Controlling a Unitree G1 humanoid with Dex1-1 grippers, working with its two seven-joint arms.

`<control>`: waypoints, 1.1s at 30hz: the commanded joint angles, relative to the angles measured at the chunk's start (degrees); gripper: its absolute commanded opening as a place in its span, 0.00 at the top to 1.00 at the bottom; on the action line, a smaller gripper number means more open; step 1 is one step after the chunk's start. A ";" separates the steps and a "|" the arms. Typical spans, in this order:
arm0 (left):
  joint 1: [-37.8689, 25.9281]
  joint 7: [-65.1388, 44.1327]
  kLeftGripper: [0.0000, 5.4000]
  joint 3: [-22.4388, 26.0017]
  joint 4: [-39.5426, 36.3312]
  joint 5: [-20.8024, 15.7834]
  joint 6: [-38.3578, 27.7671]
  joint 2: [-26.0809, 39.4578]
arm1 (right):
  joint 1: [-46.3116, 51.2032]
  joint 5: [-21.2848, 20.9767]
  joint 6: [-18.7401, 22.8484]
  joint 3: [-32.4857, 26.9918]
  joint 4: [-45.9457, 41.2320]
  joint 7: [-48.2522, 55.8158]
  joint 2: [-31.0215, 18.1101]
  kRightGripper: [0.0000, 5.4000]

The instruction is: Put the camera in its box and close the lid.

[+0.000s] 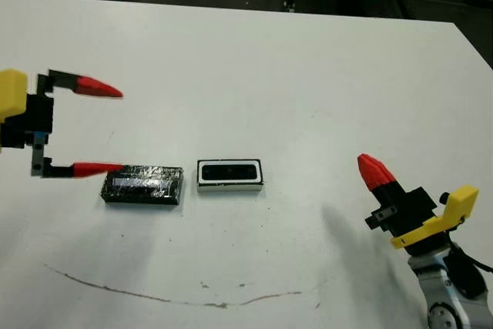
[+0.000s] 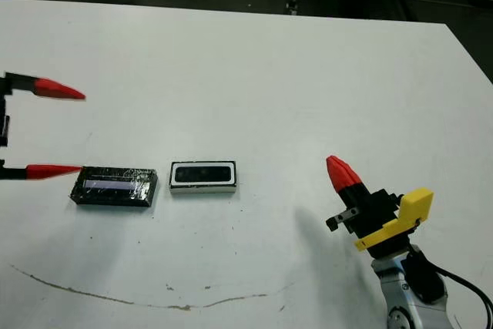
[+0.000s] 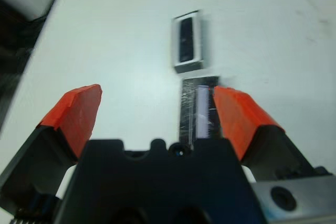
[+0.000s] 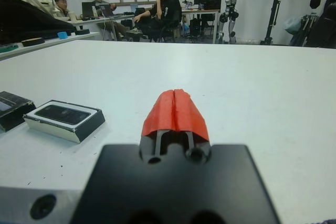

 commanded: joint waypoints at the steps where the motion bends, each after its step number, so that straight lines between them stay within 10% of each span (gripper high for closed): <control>1: -1.92 -1.82 0.00 -2.88 1.88 -1.15 -0.29 -2.56 | 0.75 -0.14 0.15 -0.22 0.01 -0.78 -0.93 1.00; 33: 0.13 0.58 0.00 -10.87 1.55 10.96 4.18 -8.35 | 0.92 0.66 -1.83 0.35 1.76 0.62 -1.71 1.00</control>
